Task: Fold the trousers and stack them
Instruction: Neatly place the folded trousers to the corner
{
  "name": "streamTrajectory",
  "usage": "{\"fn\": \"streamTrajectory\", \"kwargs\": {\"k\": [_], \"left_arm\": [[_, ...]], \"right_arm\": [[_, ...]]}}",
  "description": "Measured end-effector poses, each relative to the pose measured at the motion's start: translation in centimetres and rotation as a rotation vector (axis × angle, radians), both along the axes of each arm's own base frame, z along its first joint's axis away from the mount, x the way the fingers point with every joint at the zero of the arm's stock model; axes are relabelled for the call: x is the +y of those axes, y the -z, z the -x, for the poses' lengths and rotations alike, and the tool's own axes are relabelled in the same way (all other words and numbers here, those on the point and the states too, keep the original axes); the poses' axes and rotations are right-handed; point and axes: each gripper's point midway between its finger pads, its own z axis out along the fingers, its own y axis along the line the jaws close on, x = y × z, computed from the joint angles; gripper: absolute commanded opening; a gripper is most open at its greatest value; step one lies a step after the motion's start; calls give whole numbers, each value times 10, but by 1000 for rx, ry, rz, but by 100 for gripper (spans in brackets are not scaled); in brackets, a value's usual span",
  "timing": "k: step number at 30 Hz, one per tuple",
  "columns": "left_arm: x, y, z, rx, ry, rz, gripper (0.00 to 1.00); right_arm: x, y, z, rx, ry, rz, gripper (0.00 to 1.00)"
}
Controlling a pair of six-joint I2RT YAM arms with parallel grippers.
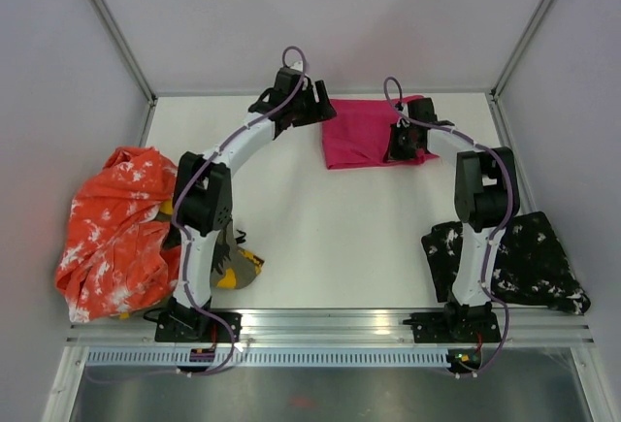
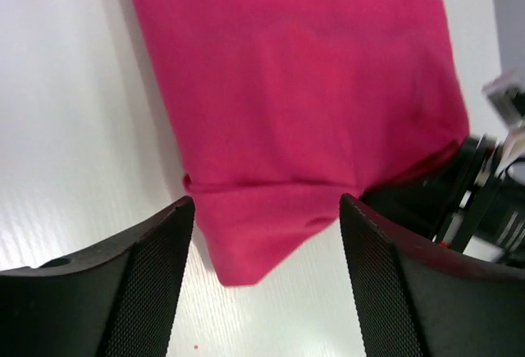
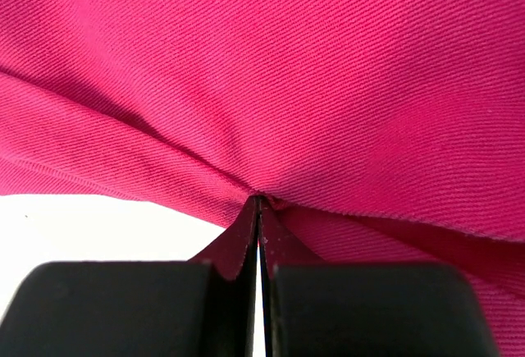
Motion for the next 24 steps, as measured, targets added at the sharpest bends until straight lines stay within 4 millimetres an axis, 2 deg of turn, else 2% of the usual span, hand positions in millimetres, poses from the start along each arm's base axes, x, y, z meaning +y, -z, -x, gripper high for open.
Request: {"fn": "streamTrajectory", "kwargs": {"k": [2, 4, 6, 8, 11, 12, 13, 17, 20, 23, 24], "left_arm": [[9, -14, -16, -23, -45, 33, 78], [11, -14, -25, -22, -72, 64, 76], [6, -1, -26, 11, -79, 81, 72], [-1, 20, -21, 58, -73, 82, 72], [-11, 59, -3, 140, -51, 54, 72], [-14, 70, 4, 165, -42, 43, 72], [-17, 79, 11, 185, -35, 32, 72], [-23, 90, 23, 212, -23, 22, 65], [-22, 96, 26, 223, -27, 16, 53], [-17, 102, 27, 235, -42, 3, 20], [-17, 104, 28, 239, -44, -1, 13]], "right_arm": [[-1, 1, -1, -5, 2, 3, 0], [-1, 1, -1, -8, 4, 5, 0], [-1, -1, -1, -13, 4, 3, 0], [-1, -3, 0, -18, 5, 3, 2], [-2, -11, 3, -18, 17, -2, 21], [-3, -15, 4, -19, 23, -5, 39], [-5, -22, 5, -22, 33, -8, 45], [-18, -61, -2, -65, 85, -24, 55], [-47, -99, -20, -143, 165, -45, 59], [-91, -120, -33, -197, 266, -42, 66], [-103, -121, -34, -202, 292, -34, 70]]}}
